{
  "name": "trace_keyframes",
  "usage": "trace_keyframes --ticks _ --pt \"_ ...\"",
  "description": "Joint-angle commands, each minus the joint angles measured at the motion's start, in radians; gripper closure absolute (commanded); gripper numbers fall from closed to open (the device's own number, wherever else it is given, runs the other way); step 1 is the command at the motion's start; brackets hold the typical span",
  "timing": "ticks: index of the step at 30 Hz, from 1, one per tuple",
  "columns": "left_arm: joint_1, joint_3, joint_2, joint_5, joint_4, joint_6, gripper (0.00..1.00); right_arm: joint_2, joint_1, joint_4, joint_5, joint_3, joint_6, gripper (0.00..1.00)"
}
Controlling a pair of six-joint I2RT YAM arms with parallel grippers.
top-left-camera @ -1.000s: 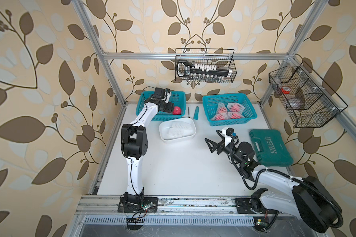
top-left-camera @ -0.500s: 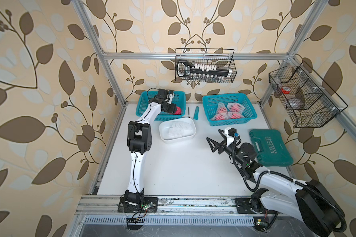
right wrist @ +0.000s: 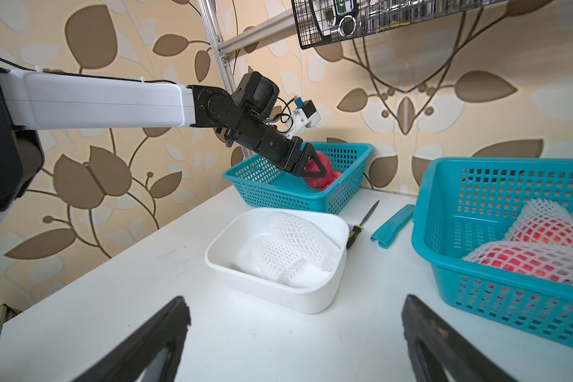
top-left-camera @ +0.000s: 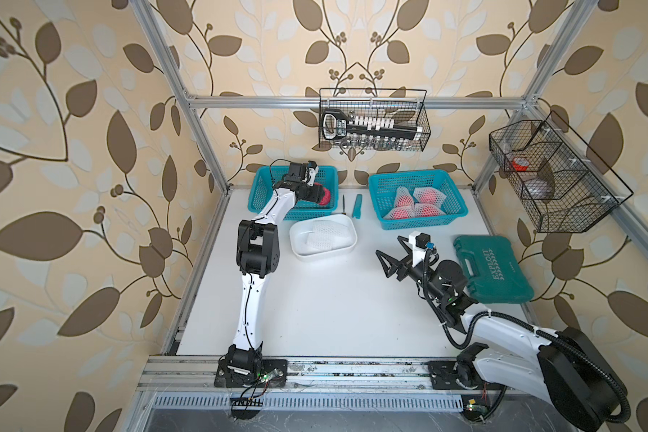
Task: Remove foam nets from apples
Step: Place the apple in the basket.
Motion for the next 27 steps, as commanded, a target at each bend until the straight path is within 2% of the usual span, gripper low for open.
trace_keyframes --ticks 1,8,17,20,27 --pt "-0.012 0.052 0.029 0.035 0.016 -0.012 0.38 0.010 0.006 0.004 0.008 0.007 0.006 0.01" --pt "-0.013 0.020 -0.065 0.034 0.031 -0.023 0.37 0.008 0.005 0.004 0.001 0.006 0.009 0.00" --pt "-0.036 -0.193 -0.247 0.042 0.060 -0.043 0.36 0.001 0.004 0.019 -0.011 -0.006 0.003 0.00" --pt "-0.050 -0.226 -0.249 0.020 0.058 -0.040 0.36 0.004 0.005 0.032 -0.013 -0.015 0.005 0.01" --pt "-0.053 -0.191 -0.178 0.018 0.023 -0.043 0.35 0.005 0.005 0.030 -0.013 -0.014 0.006 0.00"
